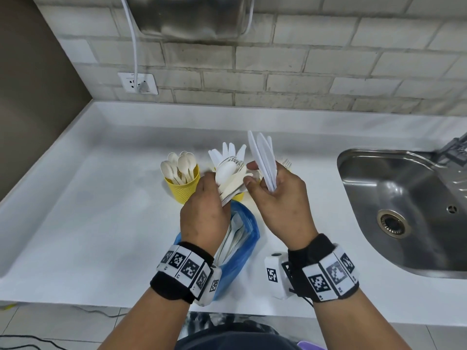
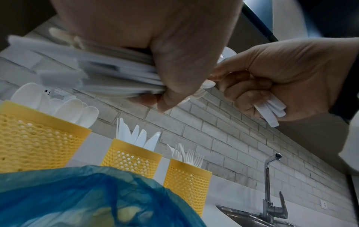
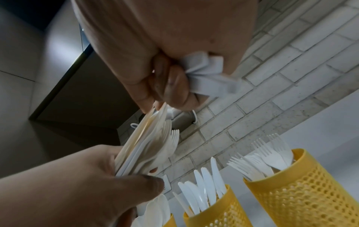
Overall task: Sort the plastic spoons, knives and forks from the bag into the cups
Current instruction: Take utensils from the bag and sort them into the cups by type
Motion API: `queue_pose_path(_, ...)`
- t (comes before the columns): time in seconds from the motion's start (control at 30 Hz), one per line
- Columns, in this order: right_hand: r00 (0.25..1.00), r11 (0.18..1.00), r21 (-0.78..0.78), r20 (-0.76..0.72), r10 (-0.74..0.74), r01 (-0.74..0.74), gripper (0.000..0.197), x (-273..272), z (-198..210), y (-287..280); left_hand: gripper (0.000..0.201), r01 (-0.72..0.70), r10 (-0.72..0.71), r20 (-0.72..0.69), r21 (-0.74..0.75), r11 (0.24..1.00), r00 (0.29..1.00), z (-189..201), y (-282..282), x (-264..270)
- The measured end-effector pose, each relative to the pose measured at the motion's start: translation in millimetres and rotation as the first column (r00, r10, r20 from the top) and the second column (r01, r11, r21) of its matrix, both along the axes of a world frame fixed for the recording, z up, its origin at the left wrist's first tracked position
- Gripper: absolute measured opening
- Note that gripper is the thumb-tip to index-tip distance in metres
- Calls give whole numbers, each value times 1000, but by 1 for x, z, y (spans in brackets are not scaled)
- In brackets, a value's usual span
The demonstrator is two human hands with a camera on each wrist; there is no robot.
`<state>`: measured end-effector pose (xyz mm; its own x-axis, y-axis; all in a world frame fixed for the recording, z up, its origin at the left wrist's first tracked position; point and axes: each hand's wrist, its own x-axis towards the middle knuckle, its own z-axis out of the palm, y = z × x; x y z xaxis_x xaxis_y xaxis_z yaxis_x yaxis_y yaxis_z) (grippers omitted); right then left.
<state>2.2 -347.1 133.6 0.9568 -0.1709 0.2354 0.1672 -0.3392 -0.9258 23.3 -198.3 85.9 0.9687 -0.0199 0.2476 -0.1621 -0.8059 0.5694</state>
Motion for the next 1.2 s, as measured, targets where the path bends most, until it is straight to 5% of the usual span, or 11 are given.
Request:
queue_pose_path(0.3,987,991,-49,-115,116,-122,10,13,6,-18,49,20,-20,1,35,999,1000,-5,2,0)
queue_pose_path(0.73,975,931,363,-194,106,-29,11,13,11,-28,43,14,-14,-10,6,1000,1000,-8,4,4)
queue_pose_path(0.93,982,956,292,-172,75,-22,23,13,0,-20,36,28,-29,-14,-13,1000,999,-4,0,5)
queue_pose_path(1.07,992,907,421,-123,40,16,38,15,-1,-21,36,28,-28,-14,-16,999,1000,-2,0,4)
queue_pose_path(1.2,985,922,387,-159,67,0,21,14,1,-19,38,21,-21,-18,-18,1000,1000,-1,0,5)
